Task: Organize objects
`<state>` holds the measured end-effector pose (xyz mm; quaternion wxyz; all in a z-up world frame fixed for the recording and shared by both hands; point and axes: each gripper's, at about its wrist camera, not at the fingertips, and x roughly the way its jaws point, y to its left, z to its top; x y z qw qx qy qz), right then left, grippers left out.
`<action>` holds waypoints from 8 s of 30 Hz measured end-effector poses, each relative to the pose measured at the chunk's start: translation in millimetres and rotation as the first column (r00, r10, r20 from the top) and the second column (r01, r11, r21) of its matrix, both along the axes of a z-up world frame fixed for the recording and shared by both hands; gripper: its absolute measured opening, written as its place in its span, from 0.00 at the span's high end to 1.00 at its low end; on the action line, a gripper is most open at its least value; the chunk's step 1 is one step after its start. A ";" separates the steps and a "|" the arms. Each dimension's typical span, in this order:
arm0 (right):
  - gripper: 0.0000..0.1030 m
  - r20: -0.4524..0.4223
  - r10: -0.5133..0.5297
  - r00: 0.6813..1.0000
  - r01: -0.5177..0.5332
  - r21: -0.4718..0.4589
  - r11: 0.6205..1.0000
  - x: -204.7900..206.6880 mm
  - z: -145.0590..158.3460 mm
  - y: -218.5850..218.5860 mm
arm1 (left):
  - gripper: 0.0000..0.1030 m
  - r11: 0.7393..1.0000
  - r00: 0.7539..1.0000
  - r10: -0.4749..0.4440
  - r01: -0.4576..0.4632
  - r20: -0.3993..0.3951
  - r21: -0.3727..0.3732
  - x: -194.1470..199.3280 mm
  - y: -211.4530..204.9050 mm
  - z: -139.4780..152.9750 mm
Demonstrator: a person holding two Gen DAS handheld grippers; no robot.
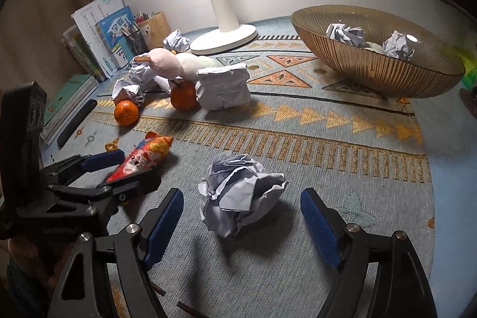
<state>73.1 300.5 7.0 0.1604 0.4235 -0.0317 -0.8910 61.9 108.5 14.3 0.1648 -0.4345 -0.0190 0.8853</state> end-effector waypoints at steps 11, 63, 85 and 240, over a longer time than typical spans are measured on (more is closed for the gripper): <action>0.39 0.017 -0.004 1.000 0.004 -0.015 1.000 -4.6 -1.1 -3.3 | 0.58 0.997 1.000 0.012 -0.013 -0.015 -0.070 3.9 1.4 -0.5; 0.25 -0.075 -0.078 0.994 0.062 -0.196 0.979 -44.1 33.9 -16.7 | 0.02 0.941 0.942 0.308 -0.281 -0.135 0.188 -18.4 -131.1 48.2; 0.25 0.116 -0.023 0.993 0.050 -0.240 0.969 -16.3 3.7 -46.9 | 0.22 0.989 0.991 0.133 -0.130 -0.029 0.067 -65.4 -84.1 7.3; 0.47 -0.061 -0.063 0.996 0.060 -0.037 0.997 -111.5 6.3 -52.2 | 0.49 1.000 0.994 0.030 -0.030 -0.101 0.000 -94.7 -104.2 8.3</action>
